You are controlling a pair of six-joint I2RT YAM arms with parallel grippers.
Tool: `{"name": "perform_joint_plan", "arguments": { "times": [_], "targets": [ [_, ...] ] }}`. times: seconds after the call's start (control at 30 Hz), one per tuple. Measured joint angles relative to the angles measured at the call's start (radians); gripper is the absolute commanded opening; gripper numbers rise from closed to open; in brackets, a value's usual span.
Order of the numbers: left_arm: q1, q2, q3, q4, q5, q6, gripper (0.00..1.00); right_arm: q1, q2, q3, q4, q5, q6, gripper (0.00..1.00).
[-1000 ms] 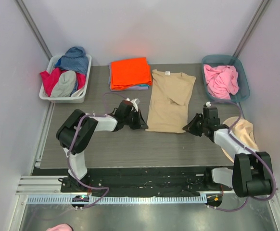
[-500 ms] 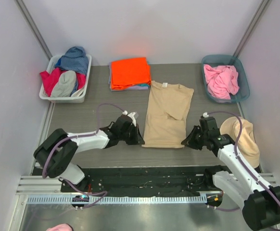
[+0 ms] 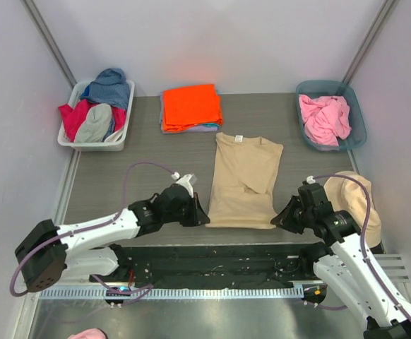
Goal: Fold and stack the t-shirts
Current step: Fold the tshirt
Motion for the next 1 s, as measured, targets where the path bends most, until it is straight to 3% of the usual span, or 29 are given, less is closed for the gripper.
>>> {"name": "perform_joint_plan", "arguments": {
  "times": [0.23,0.5,0.8,1.0],
  "targets": [
    [-0.079,-0.117,-0.018,-0.080,-0.081,-0.089,0.00,0.003,-0.042,0.045,-0.083,-0.017,0.020,0.01],
    [-0.163,-0.143,0.007,-0.146,-0.161,-0.145,0.00,0.003,-0.109,0.129,-0.169,-0.026,0.034,0.01],
    [-0.152,-0.053,0.204,-0.212,-0.313,-0.089,0.00,0.003,-0.115,0.170,-0.090,0.011,0.061,0.01],
    [-0.064,0.039,0.274,-0.181,-0.332,-0.044,0.00,0.003,-0.010,0.173,0.035,0.073,0.056,0.01]
  ]
}}
